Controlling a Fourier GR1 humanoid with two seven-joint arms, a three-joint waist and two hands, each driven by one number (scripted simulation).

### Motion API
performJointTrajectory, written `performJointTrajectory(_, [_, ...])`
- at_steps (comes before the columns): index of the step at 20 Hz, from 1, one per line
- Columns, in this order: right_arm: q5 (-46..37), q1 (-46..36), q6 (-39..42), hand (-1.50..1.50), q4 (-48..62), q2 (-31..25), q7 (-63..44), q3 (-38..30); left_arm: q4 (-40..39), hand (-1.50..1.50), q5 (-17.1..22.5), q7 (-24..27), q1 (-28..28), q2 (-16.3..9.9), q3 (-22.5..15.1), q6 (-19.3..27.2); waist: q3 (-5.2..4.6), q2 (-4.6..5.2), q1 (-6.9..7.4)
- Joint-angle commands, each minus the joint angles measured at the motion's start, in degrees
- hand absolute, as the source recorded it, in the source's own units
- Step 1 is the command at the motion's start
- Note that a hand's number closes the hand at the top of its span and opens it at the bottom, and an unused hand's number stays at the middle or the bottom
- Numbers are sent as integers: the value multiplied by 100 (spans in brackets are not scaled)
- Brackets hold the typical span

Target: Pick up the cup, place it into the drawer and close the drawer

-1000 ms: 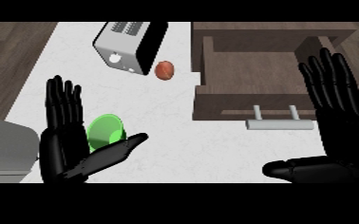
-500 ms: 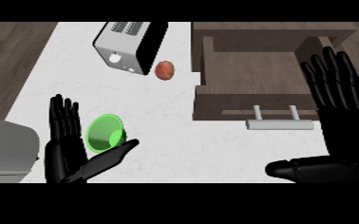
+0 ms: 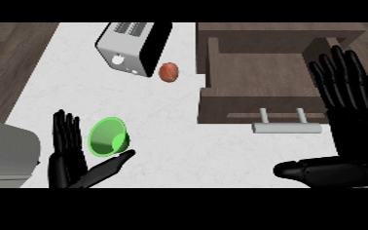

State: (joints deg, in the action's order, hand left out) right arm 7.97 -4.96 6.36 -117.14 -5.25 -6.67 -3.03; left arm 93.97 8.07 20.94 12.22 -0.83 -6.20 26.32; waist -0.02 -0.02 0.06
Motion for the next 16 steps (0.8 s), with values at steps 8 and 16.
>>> performJointTrajectory(8, [-13, 148, 13, -150, -279, 134, -82, 185, -1461, -150, 499, 851, -253, -10, 530, -632, 1, 0, -6])
performJointTrajectory(16, [-74, 180, -144, -150, -721, 154, -617, 279, -2398, -150, 780, 1570, -614, 57, 914, -739, 0, 0, -13])
